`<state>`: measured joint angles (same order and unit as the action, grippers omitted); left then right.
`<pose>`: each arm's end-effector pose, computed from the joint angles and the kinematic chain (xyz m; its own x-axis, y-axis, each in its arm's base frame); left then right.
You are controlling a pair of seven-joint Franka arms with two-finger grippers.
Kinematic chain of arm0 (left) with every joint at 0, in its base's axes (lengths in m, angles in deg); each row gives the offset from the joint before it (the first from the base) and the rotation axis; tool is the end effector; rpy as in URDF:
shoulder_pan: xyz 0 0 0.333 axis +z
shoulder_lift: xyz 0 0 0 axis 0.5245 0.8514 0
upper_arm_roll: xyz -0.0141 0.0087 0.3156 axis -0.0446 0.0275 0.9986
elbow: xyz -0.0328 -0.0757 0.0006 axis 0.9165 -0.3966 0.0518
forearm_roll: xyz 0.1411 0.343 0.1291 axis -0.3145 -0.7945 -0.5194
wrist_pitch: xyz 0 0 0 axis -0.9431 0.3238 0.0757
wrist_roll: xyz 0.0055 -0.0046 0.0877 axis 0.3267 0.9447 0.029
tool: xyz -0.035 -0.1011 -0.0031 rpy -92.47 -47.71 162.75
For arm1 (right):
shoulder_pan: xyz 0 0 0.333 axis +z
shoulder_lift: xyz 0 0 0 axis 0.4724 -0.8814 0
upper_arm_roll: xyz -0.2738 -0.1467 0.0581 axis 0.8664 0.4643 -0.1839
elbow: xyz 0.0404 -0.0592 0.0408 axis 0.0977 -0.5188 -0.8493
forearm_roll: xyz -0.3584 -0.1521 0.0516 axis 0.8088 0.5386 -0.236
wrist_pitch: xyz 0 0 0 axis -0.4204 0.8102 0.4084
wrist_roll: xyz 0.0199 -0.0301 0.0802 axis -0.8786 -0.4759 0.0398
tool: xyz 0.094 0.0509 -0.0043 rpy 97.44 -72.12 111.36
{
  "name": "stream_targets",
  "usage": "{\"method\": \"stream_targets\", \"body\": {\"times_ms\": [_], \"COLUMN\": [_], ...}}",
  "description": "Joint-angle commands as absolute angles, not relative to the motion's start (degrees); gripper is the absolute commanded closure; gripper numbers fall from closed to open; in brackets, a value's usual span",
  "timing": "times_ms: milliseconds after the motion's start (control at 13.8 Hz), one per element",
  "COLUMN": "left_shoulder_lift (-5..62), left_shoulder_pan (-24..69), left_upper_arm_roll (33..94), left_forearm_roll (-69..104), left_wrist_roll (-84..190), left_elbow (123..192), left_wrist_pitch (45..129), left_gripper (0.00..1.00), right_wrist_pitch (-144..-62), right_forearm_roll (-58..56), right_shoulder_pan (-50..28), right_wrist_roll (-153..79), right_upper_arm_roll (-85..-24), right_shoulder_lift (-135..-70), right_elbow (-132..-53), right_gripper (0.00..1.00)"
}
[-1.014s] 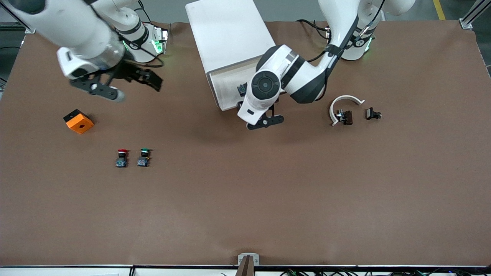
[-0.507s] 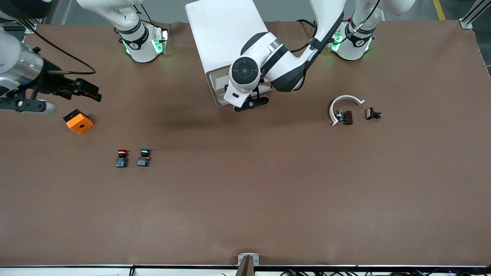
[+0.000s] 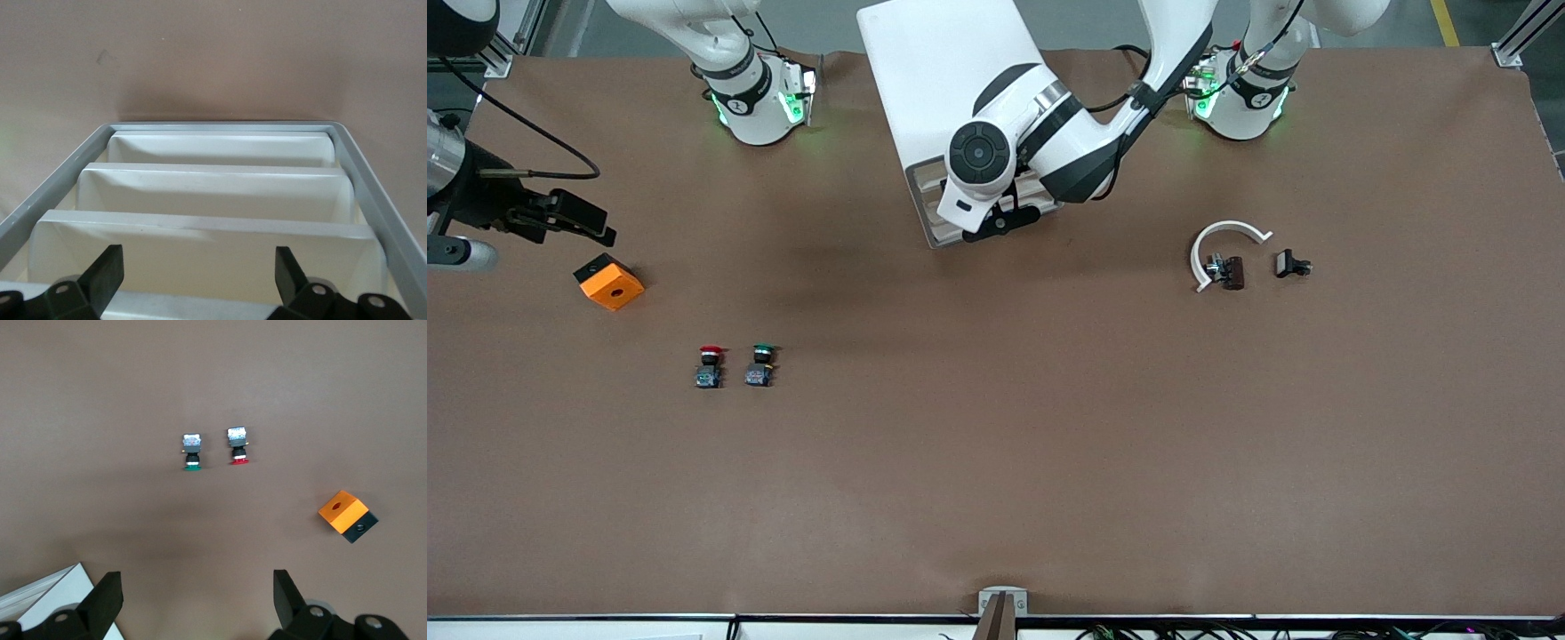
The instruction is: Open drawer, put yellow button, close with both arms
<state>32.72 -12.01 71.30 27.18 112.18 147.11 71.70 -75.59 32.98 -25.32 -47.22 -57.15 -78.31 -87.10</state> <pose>0.3771 -0.5418 0.3382 0.8329 0.3107 -0.4579 0.2864 -0.9501 -0.1236 0.5433 0.0080 0.6056 0.9933 -0.0871 -0.0761 -0.0909 -0.9947 -0.0478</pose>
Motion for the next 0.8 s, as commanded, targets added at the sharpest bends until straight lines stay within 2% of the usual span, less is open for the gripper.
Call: {"method": "stream_targets", "body": {"times_ms": [0,435,725], "left_shoulder_lift": [30.9,30.8,27.1], "left_shoulder_pan": [-7.3,6.1,13.0], "left_upper_arm_roll": [72.9,73.1,73.0], "left_forearm_roll": [24.8,2.6,1.4], "left_wrist_roll": [111.8,109.3,103.1], "left_elbow": [145.7,139.5,139.5], "left_wrist_pitch": [70.9,71.6,70.9], "left_gripper": [0.00,0.00,0.00], "right_wrist_pitch": [-75.1,-75.0,-74.9], "right_forearm_roll": [34.3,34.3,34.3], "right_shoulder_pan": [-26.4,-27.1,-28.0], "right_wrist_roll": [-46.7,-47.1,-46.8], "right_upper_arm_roll": [-58.3,-58.3,-58.3], "right_shoulder_lift": [-77.6,-77.6,-77.6], "right_elbow": [-85.4,-83.8,-83.8], "right_gripper": [0.00,0.00,0.00]}}
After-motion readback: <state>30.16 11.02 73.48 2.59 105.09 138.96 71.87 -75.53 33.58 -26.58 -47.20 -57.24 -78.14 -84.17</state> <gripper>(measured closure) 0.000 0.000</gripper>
